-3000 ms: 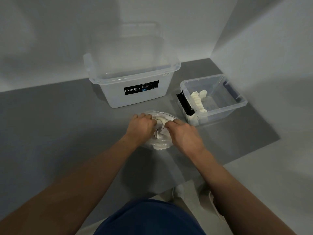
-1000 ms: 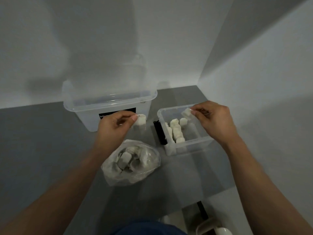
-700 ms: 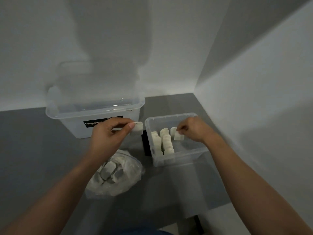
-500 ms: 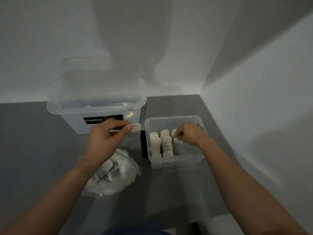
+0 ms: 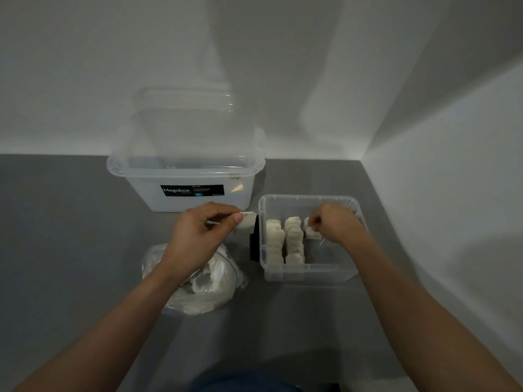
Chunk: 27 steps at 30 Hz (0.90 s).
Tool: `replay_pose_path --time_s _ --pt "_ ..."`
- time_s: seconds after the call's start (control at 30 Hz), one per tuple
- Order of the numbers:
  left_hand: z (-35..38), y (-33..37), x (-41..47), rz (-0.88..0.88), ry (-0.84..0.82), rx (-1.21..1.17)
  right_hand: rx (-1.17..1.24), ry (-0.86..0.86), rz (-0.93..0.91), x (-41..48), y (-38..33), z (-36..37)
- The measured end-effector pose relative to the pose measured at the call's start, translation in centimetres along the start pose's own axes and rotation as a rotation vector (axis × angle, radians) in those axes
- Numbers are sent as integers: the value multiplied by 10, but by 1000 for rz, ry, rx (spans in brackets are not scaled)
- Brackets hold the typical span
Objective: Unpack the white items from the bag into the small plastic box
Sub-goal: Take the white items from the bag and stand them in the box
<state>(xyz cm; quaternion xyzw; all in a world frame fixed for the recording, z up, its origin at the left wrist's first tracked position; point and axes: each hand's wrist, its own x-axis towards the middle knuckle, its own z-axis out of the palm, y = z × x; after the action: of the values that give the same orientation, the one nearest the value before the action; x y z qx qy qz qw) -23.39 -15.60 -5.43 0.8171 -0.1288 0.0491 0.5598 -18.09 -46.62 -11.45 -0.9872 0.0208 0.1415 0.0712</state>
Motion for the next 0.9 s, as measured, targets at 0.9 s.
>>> replay_pose_path --time_s 0.9 --pt "37 6 15 99 -185 123 543 187 -202 -95 -45 -67"
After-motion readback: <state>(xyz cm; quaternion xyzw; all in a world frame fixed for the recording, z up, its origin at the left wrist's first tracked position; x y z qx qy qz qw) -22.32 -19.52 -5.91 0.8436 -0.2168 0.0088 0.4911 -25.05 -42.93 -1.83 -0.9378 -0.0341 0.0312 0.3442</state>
